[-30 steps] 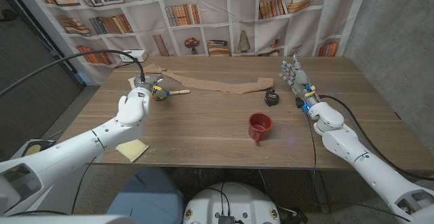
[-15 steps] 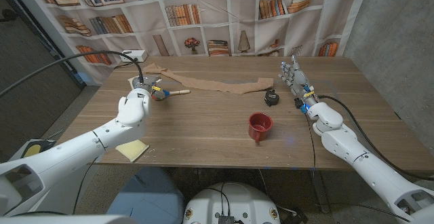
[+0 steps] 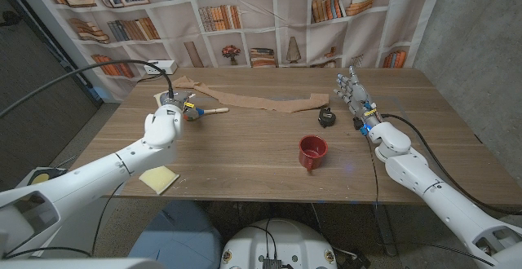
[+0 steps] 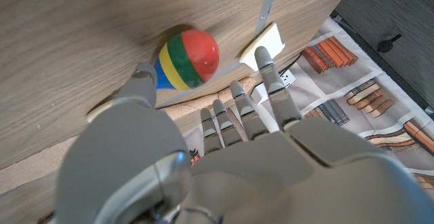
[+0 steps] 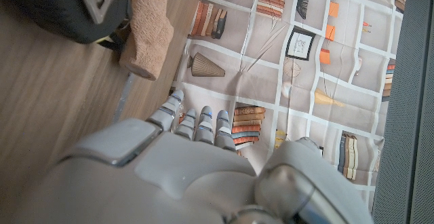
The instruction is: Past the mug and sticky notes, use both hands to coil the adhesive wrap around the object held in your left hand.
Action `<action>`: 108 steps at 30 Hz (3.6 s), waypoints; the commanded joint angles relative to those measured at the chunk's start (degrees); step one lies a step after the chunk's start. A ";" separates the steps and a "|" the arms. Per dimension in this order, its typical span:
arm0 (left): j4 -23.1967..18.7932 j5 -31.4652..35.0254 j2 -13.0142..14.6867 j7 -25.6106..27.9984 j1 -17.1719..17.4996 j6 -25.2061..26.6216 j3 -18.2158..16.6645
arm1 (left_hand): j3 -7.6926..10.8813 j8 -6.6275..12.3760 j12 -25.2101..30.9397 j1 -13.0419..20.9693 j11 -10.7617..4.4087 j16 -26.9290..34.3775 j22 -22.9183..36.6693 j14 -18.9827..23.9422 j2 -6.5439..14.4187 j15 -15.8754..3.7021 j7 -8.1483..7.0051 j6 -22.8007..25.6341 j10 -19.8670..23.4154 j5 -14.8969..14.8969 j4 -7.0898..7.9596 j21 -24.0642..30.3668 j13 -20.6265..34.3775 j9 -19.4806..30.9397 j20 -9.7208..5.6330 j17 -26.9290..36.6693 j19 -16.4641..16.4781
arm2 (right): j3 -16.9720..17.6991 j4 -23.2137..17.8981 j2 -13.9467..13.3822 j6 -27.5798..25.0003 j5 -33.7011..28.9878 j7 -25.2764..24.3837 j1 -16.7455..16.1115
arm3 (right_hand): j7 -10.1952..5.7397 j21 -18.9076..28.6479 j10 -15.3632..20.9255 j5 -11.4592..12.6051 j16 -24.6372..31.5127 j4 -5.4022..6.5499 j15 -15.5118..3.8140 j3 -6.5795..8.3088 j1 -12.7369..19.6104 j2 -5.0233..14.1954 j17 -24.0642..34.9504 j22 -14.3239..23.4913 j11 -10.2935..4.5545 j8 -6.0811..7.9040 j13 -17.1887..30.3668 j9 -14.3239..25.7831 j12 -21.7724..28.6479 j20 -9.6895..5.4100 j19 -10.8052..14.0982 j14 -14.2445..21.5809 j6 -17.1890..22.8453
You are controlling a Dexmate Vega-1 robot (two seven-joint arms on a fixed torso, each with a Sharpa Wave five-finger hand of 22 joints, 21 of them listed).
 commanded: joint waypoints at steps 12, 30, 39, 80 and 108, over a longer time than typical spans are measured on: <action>3.61 -0.49 -0.83 -1.29 -2.28 -0.88 2.00 | -0.79 1.02 1.20 1.68 -0.36 1.18 0.17 2.69 0.04 -0.33 -0.25 1.53 1.95 0.26 -0.12 0.95 0.76 0.45 -0.09 0.30 0.03 | -0.75 0.26 0.46 -0.92 -0.99 -1.01 0.88 | -0.29 0.24 0.19 -0.19 0.30 -0.20 -0.53 0.22 0.26 0.31 -0.03 0.19 -0.53 -0.06 0.27 0.27 0.11 0.51 0.23 -0.16 0.39; 5.18 -1.94 -1.34 -0.48 -2.99 -3.03 2.43 | -1.19 2.32 2.01 2.40 -0.75 1.27 0.45 3.18 0.56 -1.05 -1.66 5.36 3.54 0.32 0.09 1.44 1.37 0.39 -0.11 0.46 -1.00 | -0.75 -0.19 0.58 -1.39 -1.10 -1.83 0.81 | -0.32 0.23 0.21 -0.21 0.31 -0.24 -0.55 0.32 0.32 0.40 -0.03 0.19 -0.60 -0.08 0.27 0.28 0.09 0.52 0.21 -0.18 0.45; 5.69 -1.79 -1.47 -1.41 -3.71 -3.87 3.08 | -1.52 3.63 2.72 2.55 -1.15 1.22 0.55 3.57 0.76 -1.72 -1.30 9.32 5.19 0.39 0.23 1.80 1.71 0.21 -0.14 0.48 -1.65 | -0.74 0.18 0.69 -1.27 -1.00 -1.64 0.98 | -0.41 0.22 0.23 -0.23 0.31 -0.23 -0.53 0.32 0.27 0.40 -0.02 0.19 -0.73 -0.07 0.27 0.28 0.09 0.56 0.18 -0.20 0.53; 4.95 -0.02 -2.62 -4.35 -3.98 -3.32 5.04 | 1.30 7.03 2.57 13.55 -1.07 2.34 2.89 6.51 5.22 -4.68 3.49 23.38 5.59 2.19 -1.93 11.22 2.61 -1.16 -7.83 2.08 7.46 | -0.34 -0.23 0.22 -0.53 -0.43 -0.72 0.32 | -0.82 0.26 0.57 -0.30 0.39 0.00 -0.52 0.38 -0.15 0.60 0.07 0.19 -1.32 0.04 0.28 0.30 0.14 0.53 0.23 -0.23 1.12; 3.26 -3.42 -4.03 0.68 -1.62 -2.69 2.74 | 1.95 23.63 16.22 47.97 0.60 12.58 -1.47 23.56 3.51 -7.98 9.70 31.43 20.96 4.64 -0.77 36.64 22.79 22.52 -22.55 14.79 7.02 | 0.90 -1.62 -0.74 0.26 0.38 -0.62 -1.32 | -1.00 0.28 0.64 -0.30 0.39 0.03 -0.65 0.46 -0.24 0.66 0.07 0.19 -1.52 0.02 0.28 0.30 0.10 0.49 0.34 -0.26 1.36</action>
